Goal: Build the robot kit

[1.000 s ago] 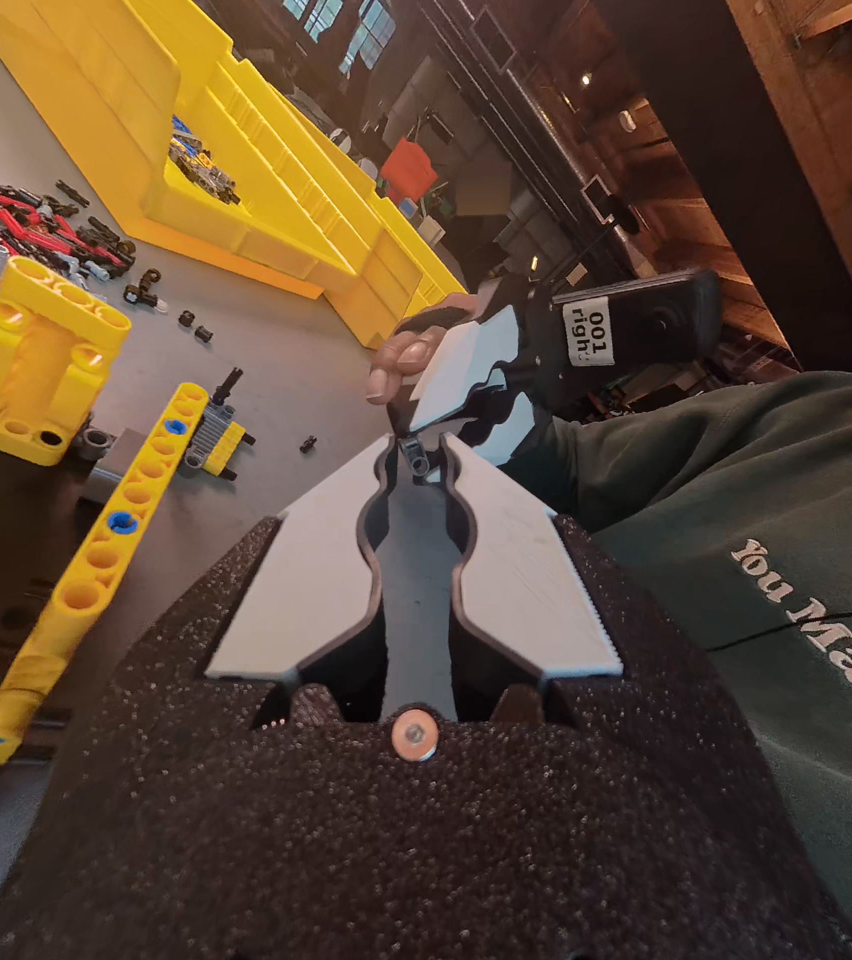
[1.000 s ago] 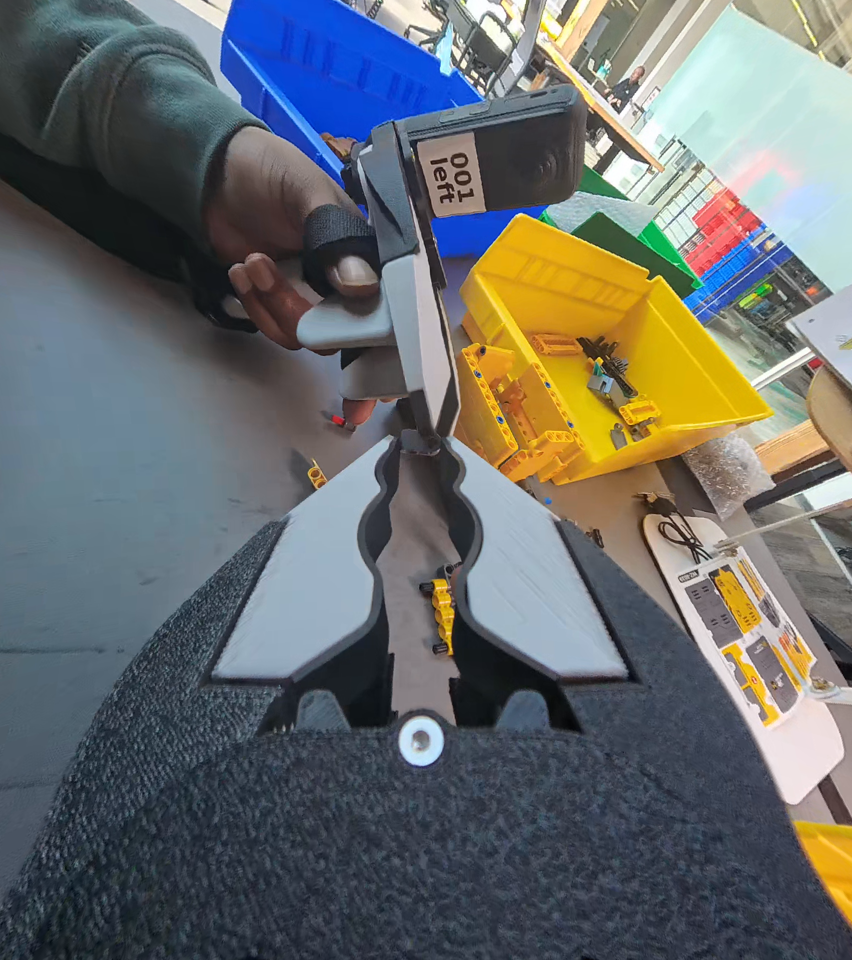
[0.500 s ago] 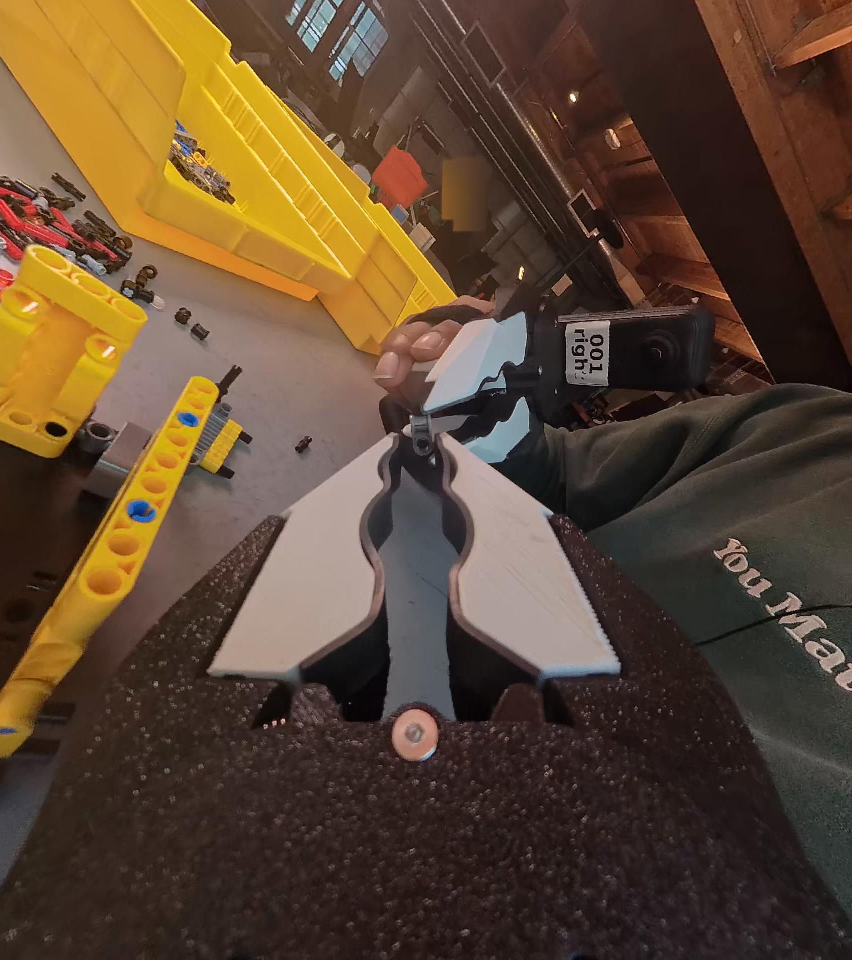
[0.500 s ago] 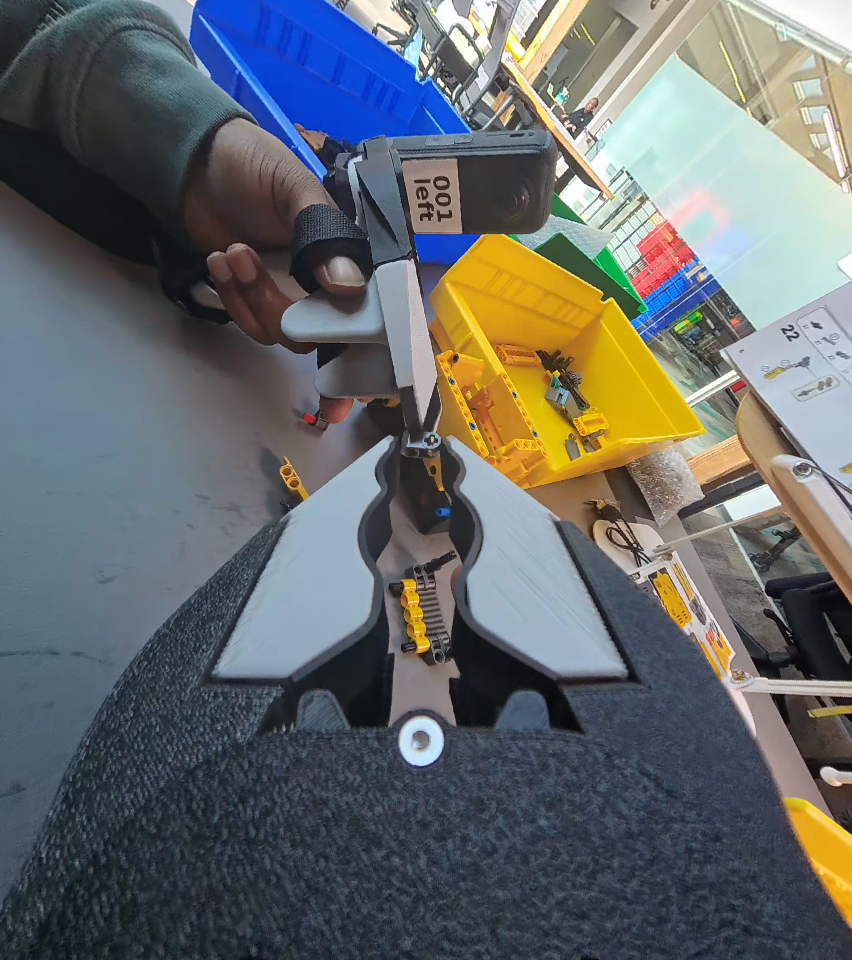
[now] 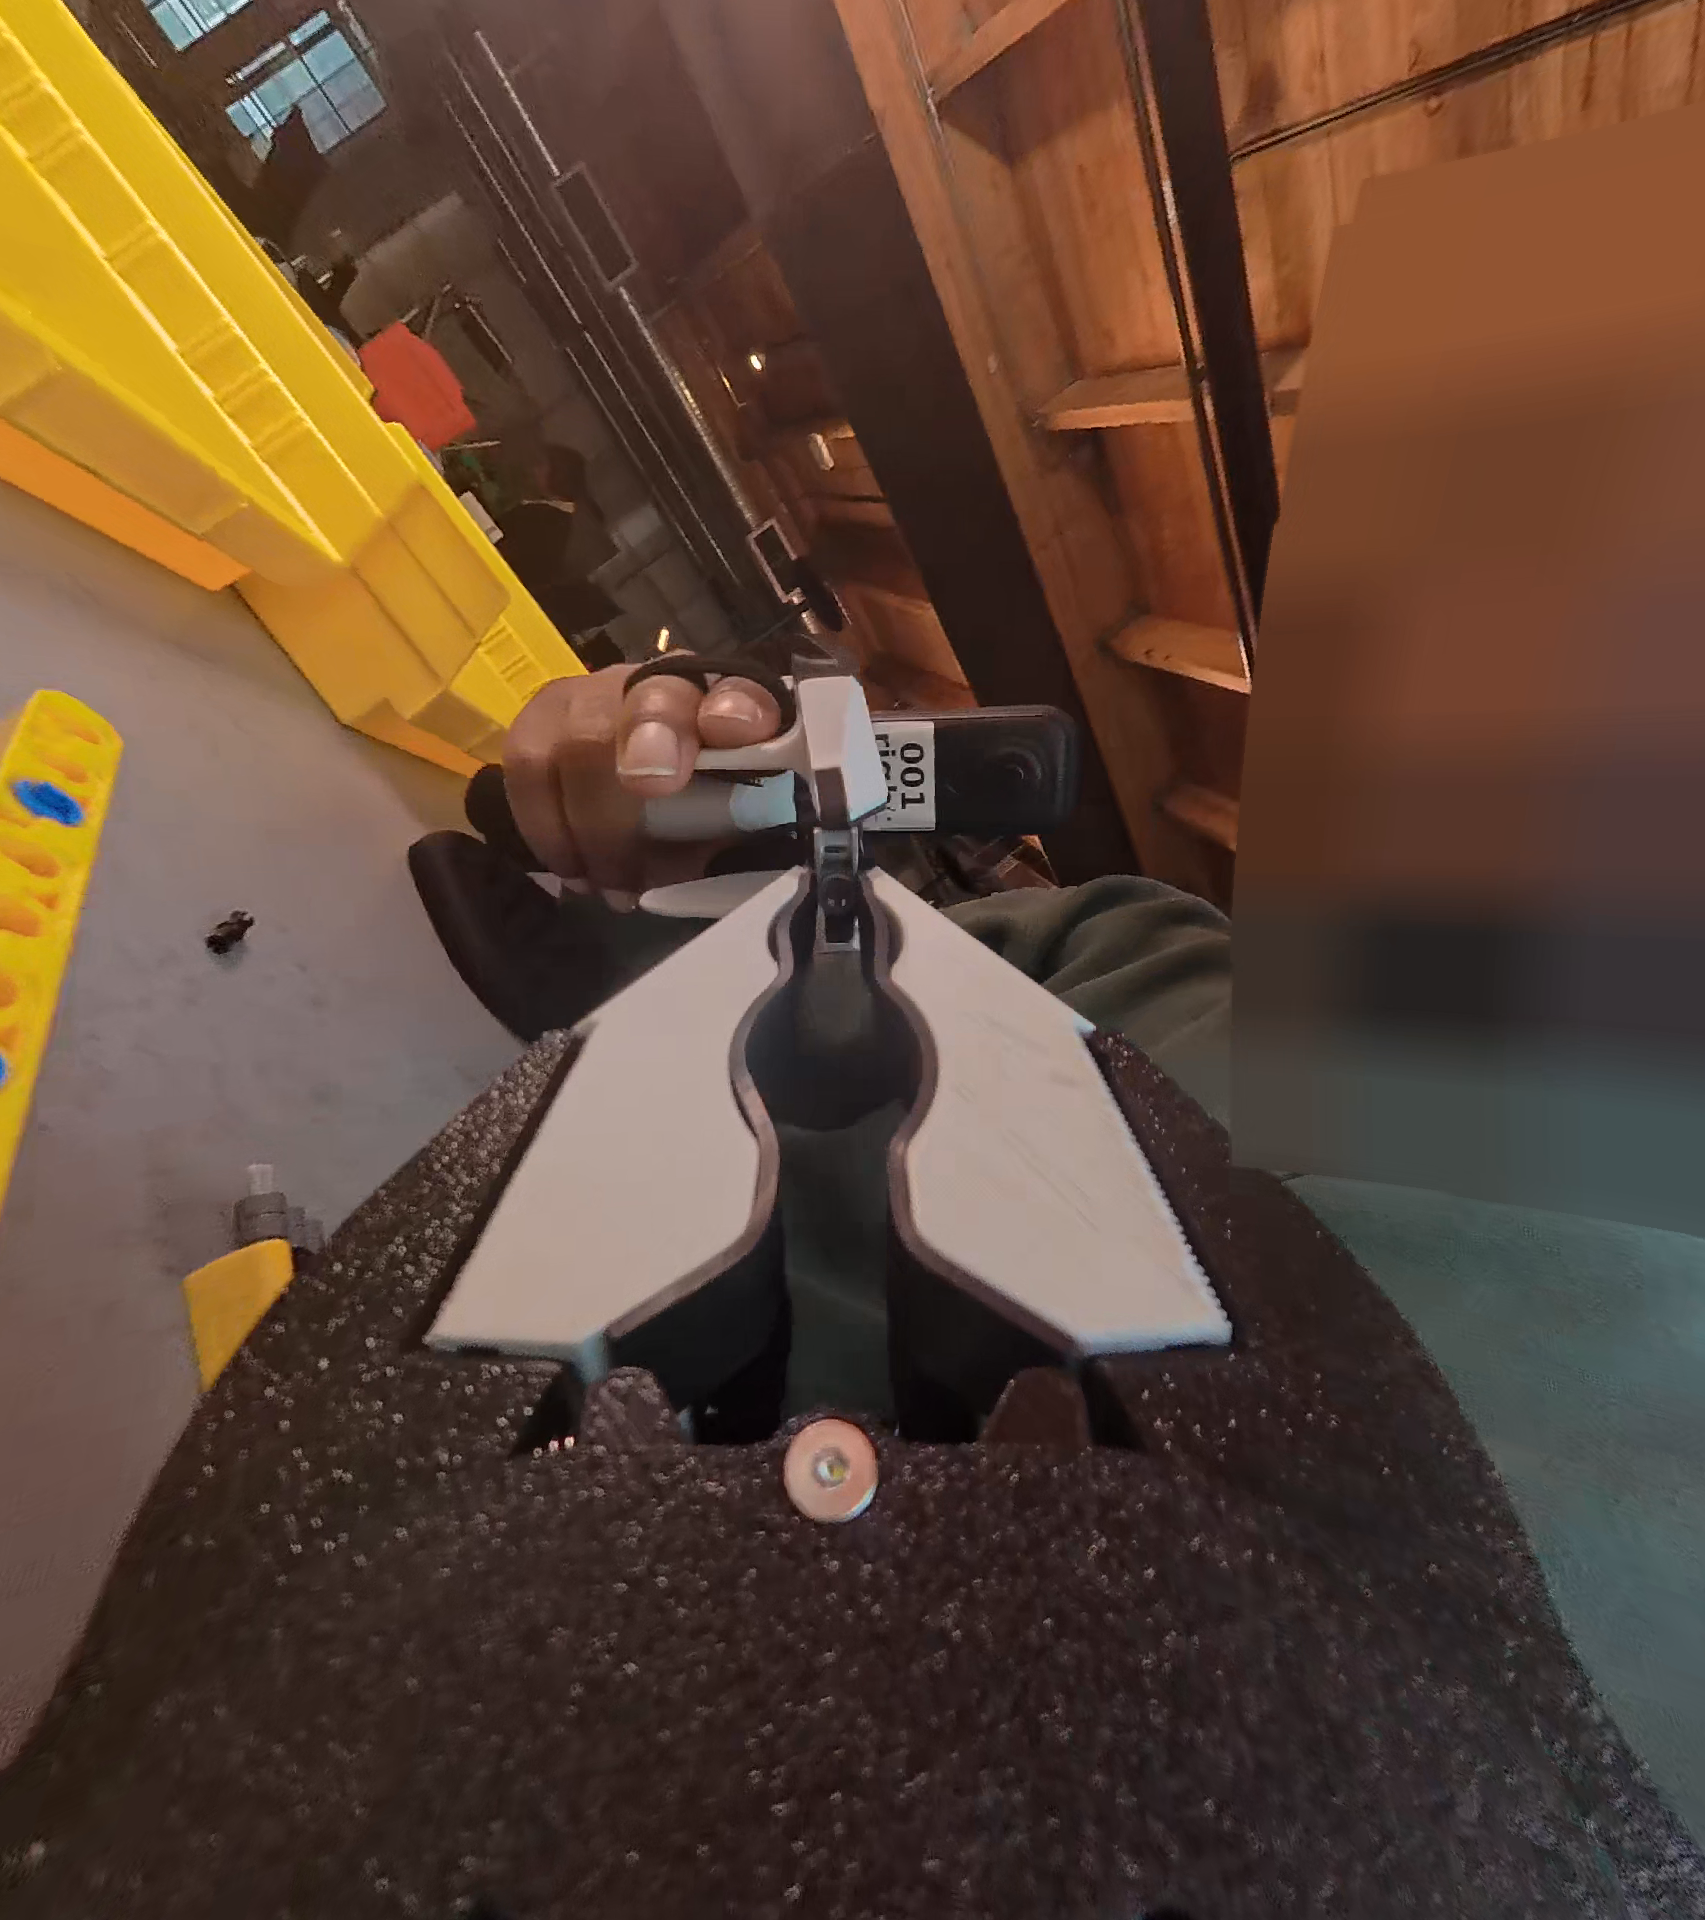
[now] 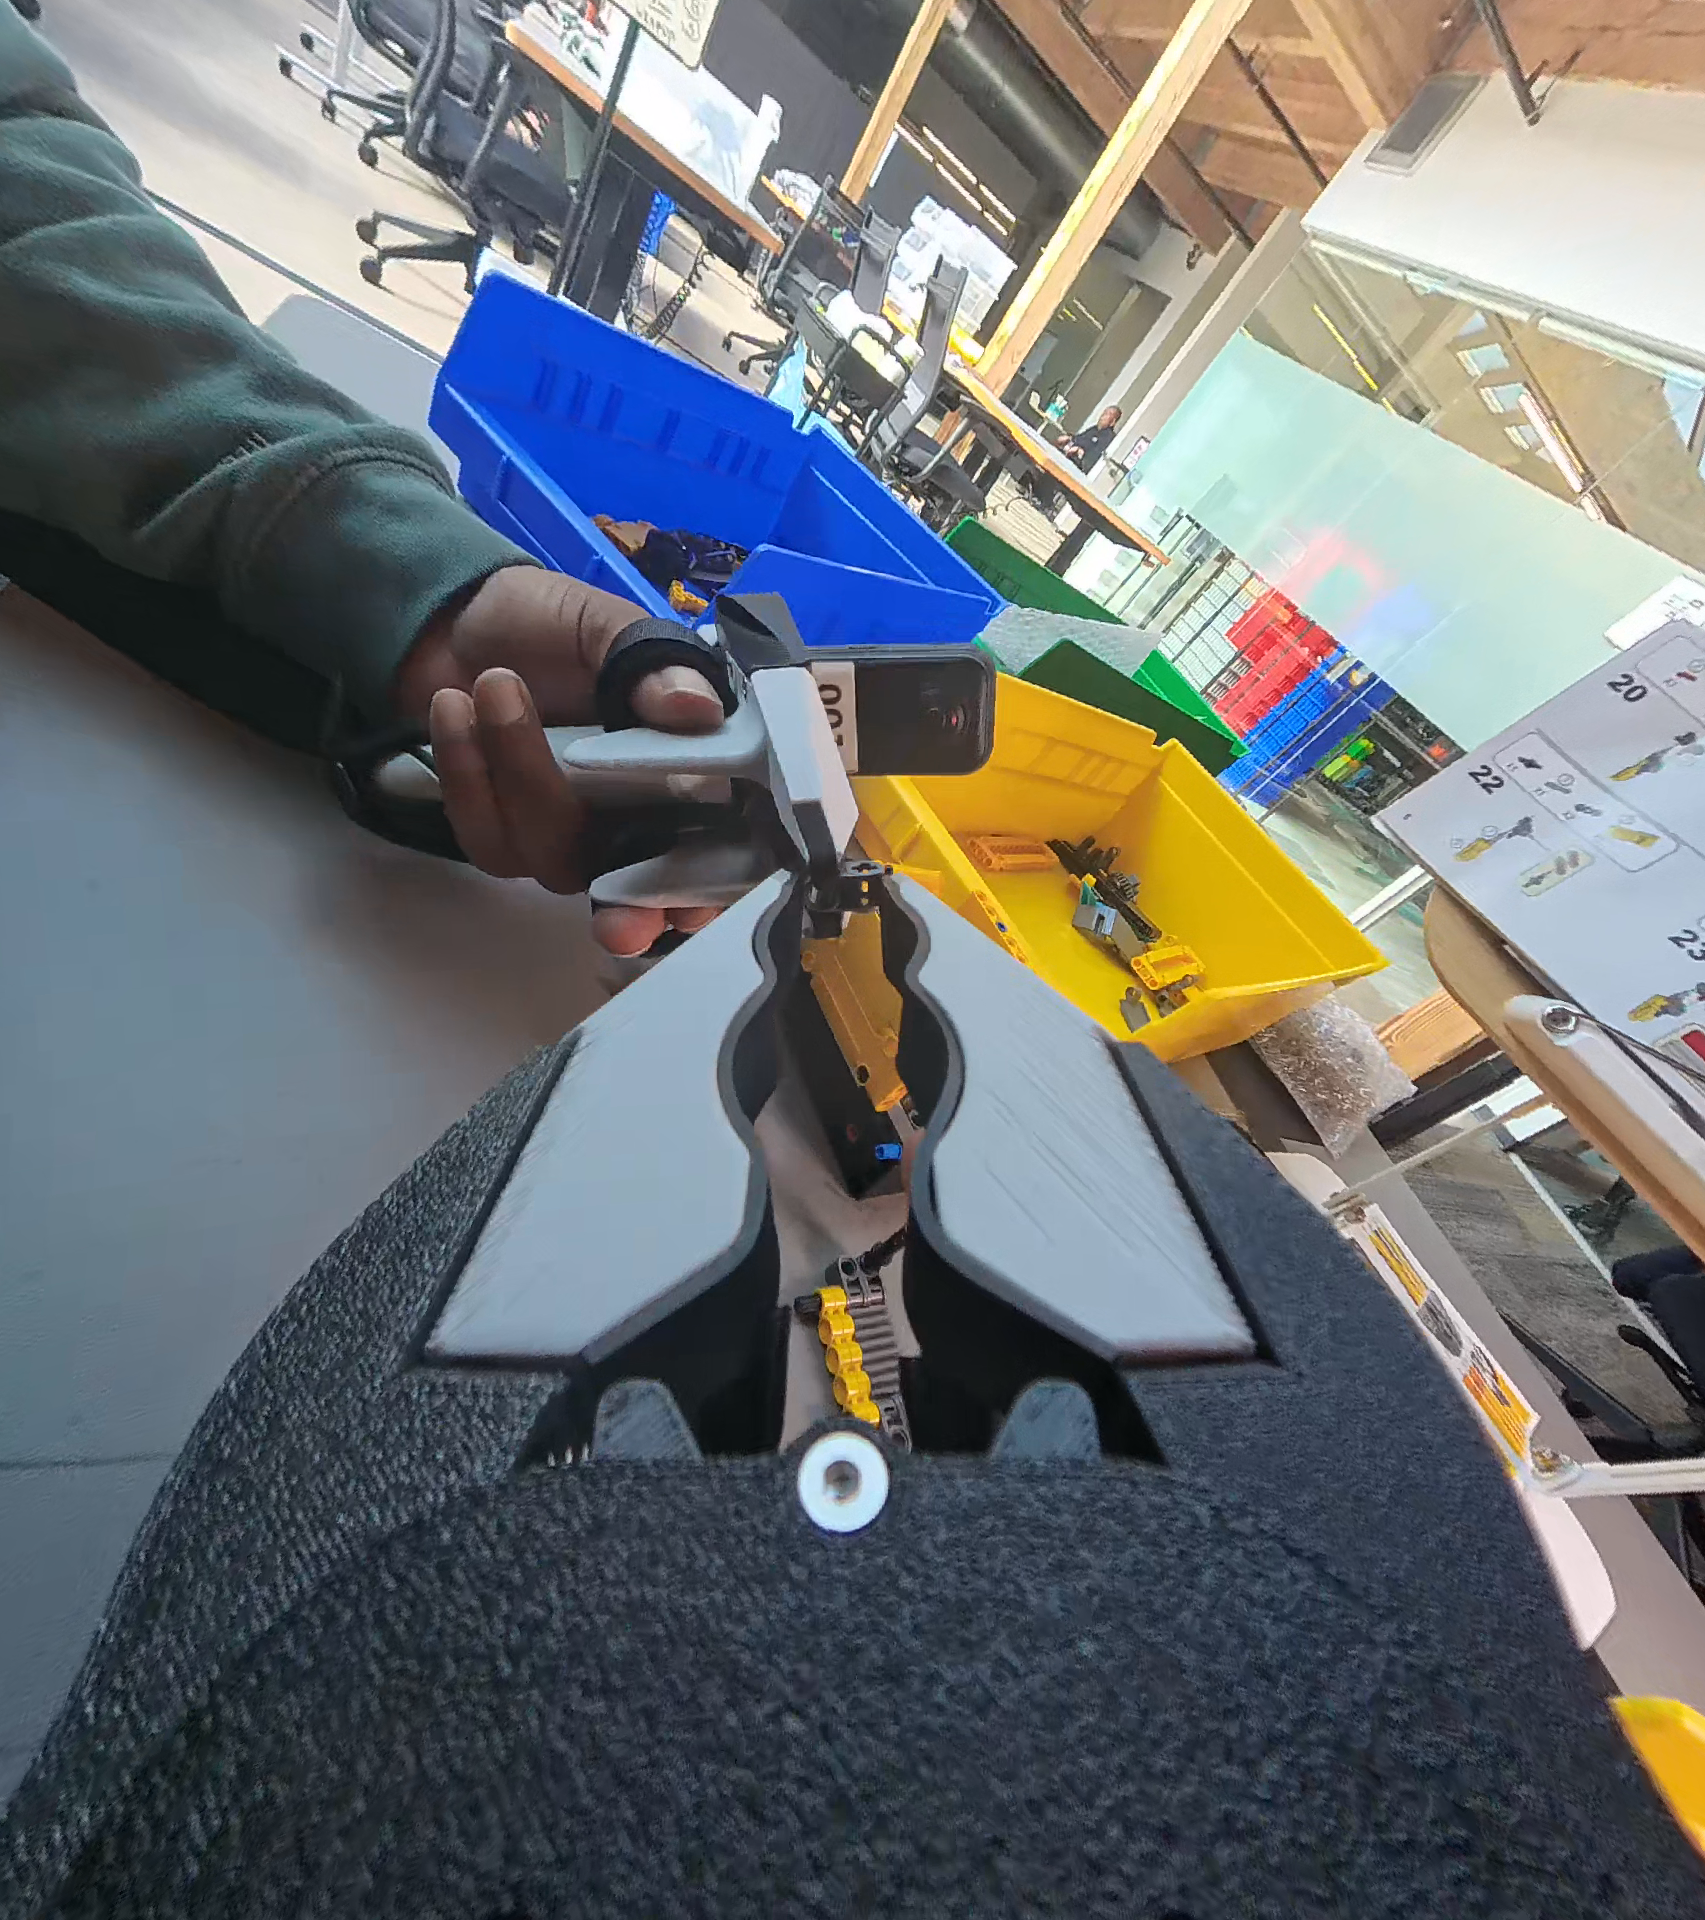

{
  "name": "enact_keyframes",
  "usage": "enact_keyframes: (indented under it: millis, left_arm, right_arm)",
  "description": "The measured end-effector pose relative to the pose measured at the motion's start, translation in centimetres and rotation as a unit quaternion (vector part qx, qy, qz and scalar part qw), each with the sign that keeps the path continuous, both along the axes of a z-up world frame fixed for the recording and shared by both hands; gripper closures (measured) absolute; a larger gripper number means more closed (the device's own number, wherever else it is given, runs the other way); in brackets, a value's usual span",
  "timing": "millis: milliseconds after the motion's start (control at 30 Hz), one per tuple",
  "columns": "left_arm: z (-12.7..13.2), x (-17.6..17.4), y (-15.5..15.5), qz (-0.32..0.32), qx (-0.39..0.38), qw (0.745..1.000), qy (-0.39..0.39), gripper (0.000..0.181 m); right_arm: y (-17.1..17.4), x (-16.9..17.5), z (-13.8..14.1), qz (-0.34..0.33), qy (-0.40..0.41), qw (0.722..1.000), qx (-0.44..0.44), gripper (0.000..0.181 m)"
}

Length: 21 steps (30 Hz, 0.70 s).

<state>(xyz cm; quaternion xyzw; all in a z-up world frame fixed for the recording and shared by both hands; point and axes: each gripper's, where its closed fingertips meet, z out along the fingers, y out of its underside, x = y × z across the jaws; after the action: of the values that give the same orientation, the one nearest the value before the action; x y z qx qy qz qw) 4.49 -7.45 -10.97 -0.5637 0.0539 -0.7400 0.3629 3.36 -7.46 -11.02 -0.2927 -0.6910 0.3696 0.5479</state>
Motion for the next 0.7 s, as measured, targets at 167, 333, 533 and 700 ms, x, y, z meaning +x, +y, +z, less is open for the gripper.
enact_keyframes:
  millis: [167, 333, 533, 700]
  left_arm:
    - [-0.1, 0.2, -0.2, -0.012, -0.004, 1.000, -0.005, 0.175]
    - [-0.5, 0.6, -0.3, -0.016, -0.002, 1.000, 0.014, 0.175]
    - [-2.0, -0.3, 1.0, 0.046, 0.000, 0.995, 0.093, 0.175]
    - [-2.4, -0.9, 1.4, 0.075, 0.007, 0.989, 0.129, 0.176]
  right_arm:
    - [-0.3, 0.3, -0.1, 0.017, -0.013, 1.000, -0.019, 0.168]
    - [-0.4, 0.7, -0.4, 0.031, -0.033, 0.998, -0.033, 0.167]
    - [3.2, 3.3, -4.4, 0.022, -0.208, 0.971, -0.112, 0.164]
    - [7.6, 7.0, -11.5, -0.049, -0.372, 0.918, -0.126, 0.167]
